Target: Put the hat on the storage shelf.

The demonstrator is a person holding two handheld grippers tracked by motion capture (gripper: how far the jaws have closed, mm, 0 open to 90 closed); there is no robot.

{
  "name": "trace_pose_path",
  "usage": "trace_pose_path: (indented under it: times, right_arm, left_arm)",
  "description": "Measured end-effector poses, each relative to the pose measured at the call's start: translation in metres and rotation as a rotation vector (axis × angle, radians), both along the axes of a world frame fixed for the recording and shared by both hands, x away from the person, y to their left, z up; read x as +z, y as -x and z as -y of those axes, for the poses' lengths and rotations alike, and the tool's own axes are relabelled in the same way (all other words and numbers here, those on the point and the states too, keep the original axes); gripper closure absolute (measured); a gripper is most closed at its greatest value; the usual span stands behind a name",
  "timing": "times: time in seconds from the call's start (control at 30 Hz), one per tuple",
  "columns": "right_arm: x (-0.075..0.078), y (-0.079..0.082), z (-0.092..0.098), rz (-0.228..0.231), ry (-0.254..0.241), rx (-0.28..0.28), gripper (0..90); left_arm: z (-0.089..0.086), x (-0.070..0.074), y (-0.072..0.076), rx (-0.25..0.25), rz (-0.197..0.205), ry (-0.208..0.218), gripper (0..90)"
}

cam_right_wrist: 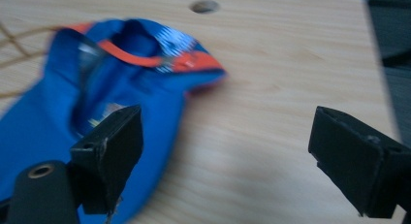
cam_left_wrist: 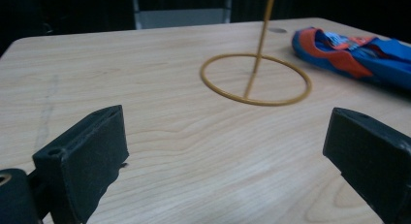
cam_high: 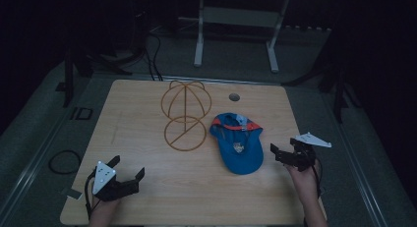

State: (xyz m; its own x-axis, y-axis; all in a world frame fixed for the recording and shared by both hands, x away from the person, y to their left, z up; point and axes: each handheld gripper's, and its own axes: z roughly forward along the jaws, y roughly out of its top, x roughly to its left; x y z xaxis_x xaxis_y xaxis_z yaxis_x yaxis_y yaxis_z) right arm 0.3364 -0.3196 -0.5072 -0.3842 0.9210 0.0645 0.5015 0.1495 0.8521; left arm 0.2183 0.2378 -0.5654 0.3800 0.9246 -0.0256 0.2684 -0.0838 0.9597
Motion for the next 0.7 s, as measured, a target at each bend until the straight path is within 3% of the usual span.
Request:
trace_pose_path:
  times: [0.2,0.7]
  right_arm:
    - [0.002,-0.026,-0.023,-0.027,0.012,0.101,13.4]
    - [0.011,-0.071,-0.060,-0.046,0.012,0.157,17.5]
  left_arm:
    - [0.001,0.000,0.000,-0.028,-0.020,-0.016,2.5]
    - [0.004,0.001,0.001,-0.055,-0.010,-0.021,2.5]
